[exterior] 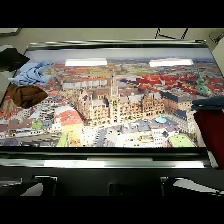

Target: Fold the clothes and pants, and hang the long-sleeved shirts on hangers.

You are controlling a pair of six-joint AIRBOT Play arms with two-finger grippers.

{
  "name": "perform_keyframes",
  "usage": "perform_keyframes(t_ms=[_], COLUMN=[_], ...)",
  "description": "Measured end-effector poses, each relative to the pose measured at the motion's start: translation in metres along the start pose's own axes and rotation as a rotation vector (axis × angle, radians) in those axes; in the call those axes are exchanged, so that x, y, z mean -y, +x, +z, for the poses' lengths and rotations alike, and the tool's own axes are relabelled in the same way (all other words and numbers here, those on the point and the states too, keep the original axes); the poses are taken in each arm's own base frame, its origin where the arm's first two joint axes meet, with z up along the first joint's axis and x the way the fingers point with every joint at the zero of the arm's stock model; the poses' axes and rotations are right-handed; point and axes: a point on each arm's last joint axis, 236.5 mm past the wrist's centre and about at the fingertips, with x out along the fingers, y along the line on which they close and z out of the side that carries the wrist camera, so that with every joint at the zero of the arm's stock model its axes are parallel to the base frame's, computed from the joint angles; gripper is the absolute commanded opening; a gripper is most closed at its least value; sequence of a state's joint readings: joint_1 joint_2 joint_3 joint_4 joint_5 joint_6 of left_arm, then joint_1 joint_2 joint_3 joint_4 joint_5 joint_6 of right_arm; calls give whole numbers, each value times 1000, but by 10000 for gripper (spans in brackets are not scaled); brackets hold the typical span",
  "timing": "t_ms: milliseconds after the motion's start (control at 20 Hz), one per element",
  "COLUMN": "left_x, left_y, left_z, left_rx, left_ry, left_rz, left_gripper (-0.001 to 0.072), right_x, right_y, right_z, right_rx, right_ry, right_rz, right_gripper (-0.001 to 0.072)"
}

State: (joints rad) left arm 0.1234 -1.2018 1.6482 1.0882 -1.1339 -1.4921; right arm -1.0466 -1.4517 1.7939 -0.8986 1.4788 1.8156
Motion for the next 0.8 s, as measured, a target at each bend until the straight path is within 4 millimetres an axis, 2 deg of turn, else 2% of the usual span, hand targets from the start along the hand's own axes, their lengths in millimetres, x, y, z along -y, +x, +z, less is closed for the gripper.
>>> perform_keyframes(t_ms=[200, 300, 550, 800], left_x=[1, 2, 9, 16], left_y=[0, 0, 0, -1], left_z=[0, 0, 0, 1], left_rx=[0, 0, 1, 3], left_ry=[-1, -4, -17, -30], left_rz=[-3, -9, -38, -67], left_gripper=[25, 25, 25, 25], right_x=[42, 73, 159, 224], right_y=[-10, -11, -13, -10], right_z=[8, 3, -33, -77], right_rx=[31, 15, -84, -165], right_ry=[63, 90, 156, 193], right_rz=[-138, -246, -534, -722], right_gripper=[47, 47, 49, 49])
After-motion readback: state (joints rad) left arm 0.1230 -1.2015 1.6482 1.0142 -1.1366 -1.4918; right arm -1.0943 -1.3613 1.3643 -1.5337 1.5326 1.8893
